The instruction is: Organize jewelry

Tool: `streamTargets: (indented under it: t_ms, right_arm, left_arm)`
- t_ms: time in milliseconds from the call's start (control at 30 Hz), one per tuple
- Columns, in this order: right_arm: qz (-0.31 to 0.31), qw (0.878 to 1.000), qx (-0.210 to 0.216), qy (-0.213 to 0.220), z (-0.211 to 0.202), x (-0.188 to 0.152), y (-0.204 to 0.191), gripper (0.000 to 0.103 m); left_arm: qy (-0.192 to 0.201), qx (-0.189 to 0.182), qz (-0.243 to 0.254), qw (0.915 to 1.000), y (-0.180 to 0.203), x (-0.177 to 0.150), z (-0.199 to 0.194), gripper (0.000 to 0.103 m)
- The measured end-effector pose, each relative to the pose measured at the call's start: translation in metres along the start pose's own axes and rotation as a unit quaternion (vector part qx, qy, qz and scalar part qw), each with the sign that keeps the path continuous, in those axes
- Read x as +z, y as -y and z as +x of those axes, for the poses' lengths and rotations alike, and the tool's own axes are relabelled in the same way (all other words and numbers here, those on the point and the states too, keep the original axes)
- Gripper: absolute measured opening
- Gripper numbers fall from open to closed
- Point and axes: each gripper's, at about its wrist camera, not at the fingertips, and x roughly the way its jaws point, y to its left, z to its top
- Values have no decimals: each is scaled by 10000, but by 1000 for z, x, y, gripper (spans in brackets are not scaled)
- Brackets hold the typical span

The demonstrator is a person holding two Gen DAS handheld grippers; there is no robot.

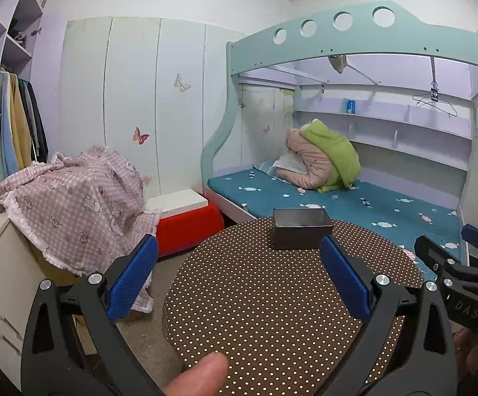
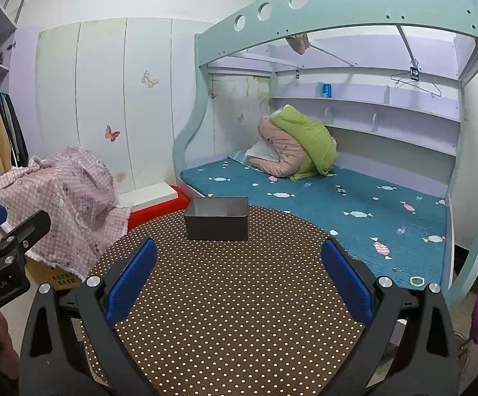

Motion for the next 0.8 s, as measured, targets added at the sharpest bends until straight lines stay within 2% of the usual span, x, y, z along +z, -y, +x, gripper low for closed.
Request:
streamTargets:
  t_ms: [200,800]
  right_arm:
    - [-22,10000,-4,8,-1,0,0,96]
    - [-48,10000,42,-24,1,0,-5,96]
  left_arm:
    - [-71,0,-25,10000,-2,-2,1,98]
    - [51,29,-194,9998,-8,5,-6,98]
